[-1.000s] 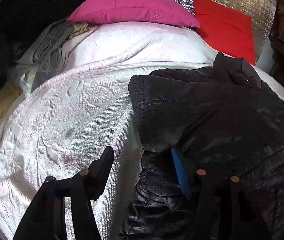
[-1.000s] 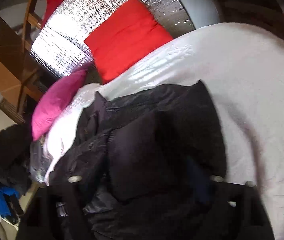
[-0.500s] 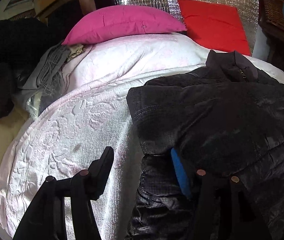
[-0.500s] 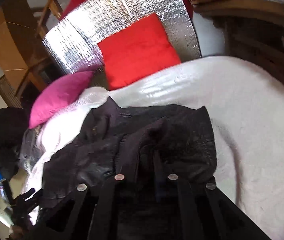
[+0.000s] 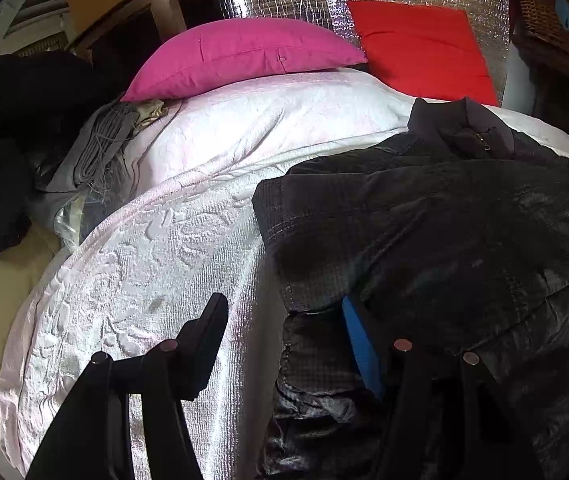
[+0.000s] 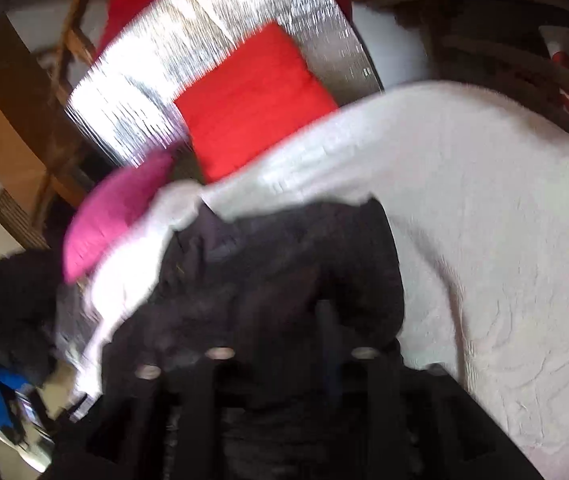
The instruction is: Fold large clothes
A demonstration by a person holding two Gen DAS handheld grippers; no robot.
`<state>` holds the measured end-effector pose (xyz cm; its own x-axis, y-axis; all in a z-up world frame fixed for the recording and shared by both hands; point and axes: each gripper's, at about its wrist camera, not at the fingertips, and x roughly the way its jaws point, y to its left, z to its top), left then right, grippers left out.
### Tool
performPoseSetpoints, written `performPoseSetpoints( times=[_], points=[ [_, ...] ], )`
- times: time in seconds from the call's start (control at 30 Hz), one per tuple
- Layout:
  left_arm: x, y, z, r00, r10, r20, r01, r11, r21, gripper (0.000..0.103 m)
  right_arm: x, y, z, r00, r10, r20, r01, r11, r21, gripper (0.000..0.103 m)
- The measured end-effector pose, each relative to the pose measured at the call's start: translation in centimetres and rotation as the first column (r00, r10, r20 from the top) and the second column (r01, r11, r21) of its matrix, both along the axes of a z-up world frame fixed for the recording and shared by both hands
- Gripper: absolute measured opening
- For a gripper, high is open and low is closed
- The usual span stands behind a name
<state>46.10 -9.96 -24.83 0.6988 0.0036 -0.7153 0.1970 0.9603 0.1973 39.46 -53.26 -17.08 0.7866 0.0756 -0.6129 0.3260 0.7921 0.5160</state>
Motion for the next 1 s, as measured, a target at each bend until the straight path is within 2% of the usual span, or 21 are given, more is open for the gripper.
performPoseSetpoints(
  times=[0.03, 0.1, 0.13, 0.17, 0.23, 0.3, 0.37, 0.43, 0.5, 0.57, 0.63, 0.7, 0.8, 0.87, 0.93, 1.0],
  points=[
    [-0.1, -0.1, 0.0, 1.0, 0.001, 0.002, -0.001, 1.0, 0.003, 0.06, -0.5, 0.0, 0.4, 0.999, -0.009, 0.032, 0.009, 1.0, 0.009, 0.091],
    [-0.1, 0.0, 0.0, 1.0, 0.001, 0.005, -0.001, 1.0, 0.005, 0.06, -1.7, 0.5, 1.5, 0.99, -0.039, 0.138, 0.04, 0.999, -0.01, 0.092],
    [-0.1, -0.1, -0.1, 1.0, 0.002, 0.006, -0.002, 1.0, 0.007, 0.06, -1.6, 1.3, 2.0, 0.989, -0.03, 0.148, 0.04, 0.997, -0.068, 0.092],
    [-0.1, -0.1, -0.1, 1.0, 0.003, 0.007, -0.003, 1.0, 0.009, 0.06, -1.1, 2.1, 2.2, 0.993, -0.008, 0.115, 0.022, 0.993, -0.117, 0.09],
    [-0.1, -0.1, -0.1, 1.0, 0.005, 0.008, -0.005, 1.0, 0.009, 0.06, -0.2, 3.5, 1.9, 0.996, 0.025, 0.081, -0.011, 0.985, -0.174, 0.075],
    [-0.2, -0.2, -0.1, 1.0, 0.005, 0.009, -0.005, 1.0, 0.012, 0.06, 0.9, 4.9, 0.6, 0.998, 0.062, -0.008, -0.062, 0.972, -0.228, 0.061],
    [-0.2, -0.2, -0.1, 1.0, 0.006, 0.009, -0.006, 1.0, 0.011, 0.06, 2.5, 5.8, -2.0, 0.984, 0.107, -0.142, -0.14, 0.959, -0.247, 0.048],
    [-0.1, -0.2, -0.2, 1.0, 0.002, 0.006, -0.002, 1.0, 0.009, 0.06, 3.5, 6.2, -4.6, 0.966, 0.105, -0.238, -0.174, 0.941, -0.29, 0.048],
    [0.0, -0.1, -0.3, 1.0, 0.006, -0.001, -0.006, 1.0, 0.009, 0.06, 3.4, 6.7, -4.6, 0.97, 0.111, -0.218, -0.182, 0.921, -0.345, 0.048],
    [0.0, 0.1, 0.2, 1.0, 0.013, -0.015, -0.013, 1.0, -0.008, 0.06, 2.9, 6.4, -3.6, 0.966, 0.113, -0.233, -0.185, 0.932, -0.312, 0.049],
    [-0.3, 0.4, 1.1, 1.0, 0.017, -0.022, -0.018, 0.999, -0.039, 0.06, 2.1, 6.0, -2.4, 0.971, 0.13, -0.201, -0.18, 0.949, -0.258, 0.05],
    [-1.2, 1.0, 2.5, 1.0, 0.016, -0.023, -0.019, 0.994, -0.108, 0.061, 0.3, 4.9, -1.2, 0.98, 0.12, -0.159, -0.151, 0.968, -0.199, 0.058],
    [-2.7, 2.1, 3.6, 1.0, 0.018, -0.012, -0.02, 0.983, -0.181, 0.075, -2.5, 2.7, 0.4, 0.993, 0.084, -0.08, -0.092, 0.989, -0.115, 0.068],
    [-3.3, 2.7, 3.5, 0.999, 0.028, -0.019, -0.031, 0.98, -0.198, 0.079, -4.3, 1.2, 0.9, 0.998, 0.036, -0.046, -0.04, 0.997, -0.069, 0.077],
    [-3.0, 3.2, 3.0, 0.998, 0.044, -0.049, -0.053, 0.98, -0.193, 0.08, -6.0, -0.4, 0.7, 1.0, -0.013, -0.027, 0.012, 0.999, -0.031, 0.078],
    [-2.2, 3.7, 2.1, 0.994, 0.059, -0.09, -0.077, 0.974, -0.211, 0.08, -5.8, -1.2, 0.2, 0.998, -0.029, -0.049, 0.028, 1.0, -0.013, 0.078]
  ],
)
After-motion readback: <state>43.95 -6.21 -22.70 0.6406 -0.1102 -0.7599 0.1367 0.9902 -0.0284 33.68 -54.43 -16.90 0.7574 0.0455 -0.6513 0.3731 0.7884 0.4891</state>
